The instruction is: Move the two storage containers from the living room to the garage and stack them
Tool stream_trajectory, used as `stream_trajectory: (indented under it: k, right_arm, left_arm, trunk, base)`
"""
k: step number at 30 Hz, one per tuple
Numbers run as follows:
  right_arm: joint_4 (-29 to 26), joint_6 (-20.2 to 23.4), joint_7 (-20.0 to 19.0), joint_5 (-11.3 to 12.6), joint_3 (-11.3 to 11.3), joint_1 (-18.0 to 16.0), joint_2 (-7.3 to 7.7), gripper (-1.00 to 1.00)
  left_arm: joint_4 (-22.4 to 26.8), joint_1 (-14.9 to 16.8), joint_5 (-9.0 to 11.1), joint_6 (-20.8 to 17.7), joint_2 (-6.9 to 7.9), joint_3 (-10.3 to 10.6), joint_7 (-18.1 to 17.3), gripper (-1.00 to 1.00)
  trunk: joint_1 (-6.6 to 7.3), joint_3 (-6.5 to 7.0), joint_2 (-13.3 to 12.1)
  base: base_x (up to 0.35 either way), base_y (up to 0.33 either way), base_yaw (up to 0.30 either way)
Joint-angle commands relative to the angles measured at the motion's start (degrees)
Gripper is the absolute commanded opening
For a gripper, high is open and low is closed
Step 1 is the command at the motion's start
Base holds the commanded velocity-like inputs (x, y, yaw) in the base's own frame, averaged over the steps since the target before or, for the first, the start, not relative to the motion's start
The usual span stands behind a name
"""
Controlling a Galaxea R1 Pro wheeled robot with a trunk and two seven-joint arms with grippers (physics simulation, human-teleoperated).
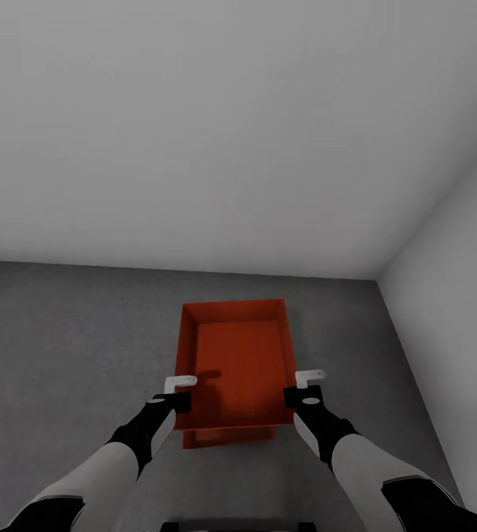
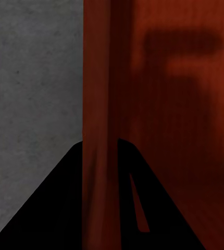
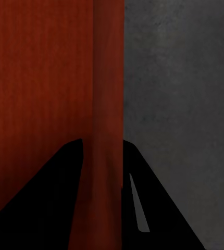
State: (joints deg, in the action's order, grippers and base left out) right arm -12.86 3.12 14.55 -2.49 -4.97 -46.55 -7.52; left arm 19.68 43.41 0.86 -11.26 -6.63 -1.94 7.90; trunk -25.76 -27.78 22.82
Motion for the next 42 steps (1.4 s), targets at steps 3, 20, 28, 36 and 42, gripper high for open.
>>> stream_trajectory:
  k: [3, 20, 28, 36, 42]
  right_arm:
    - [0.2, 0.3, 0.2, 0.6, -0.2, 0.0, 0.4, -1.0]
    - [0.2, 0.3, 0.2, 0.6, -0.3, 0.0, 0.4, -1.0]
    - [0.2, 0.3, 0.2, 0.6, -0.3, 0.0, 0.4, -1.0]
    - [0.2, 0.3, 0.2, 0.6, -0.3, 0.0, 0.4, -1.0]
    - [0.2, 0.3, 0.2, 0.6, -0.3, 0.0, 0.4, -1.0]
  left_arm:
    - [0.2, 0.0, -0.6, 1.3, 1.72, 0.6, 0.3, -1.0]
    - [0.4, 0.0, -0.6, 1.4, 1.77, 0.6, 0.4, -1.0]
    - [0.4, 0.0, -0.6, 1.4, 1.78, 0.6, 0.3, -1.0]
    - [0.4, 0.0, -0.6, 1.4, 1.8, 0.6, 0.3, -1.0]
    - [0.4, 0.0, -0.6, 1.4, 1.8, 0.6, 0.4, -1.0]
  trunk:
    - [-0.03, -0.08, 0.1]
    - [-0.03, -0.08, 0.1]
    - [-0.03, -0.08, 0.1]
    - [-0.03, -0.08, 0.1]
    - [-0.03, -0.08, 0.1]
  base:
    - [-0.132, 0.0, 0.0]
    - [-0.043, 0.0, 0.0]
    - [-0.051, 0.0, 0.0]
    - [-0.212, 0.0, 0.0]
    - [-0.028, 0.0, 0.0]
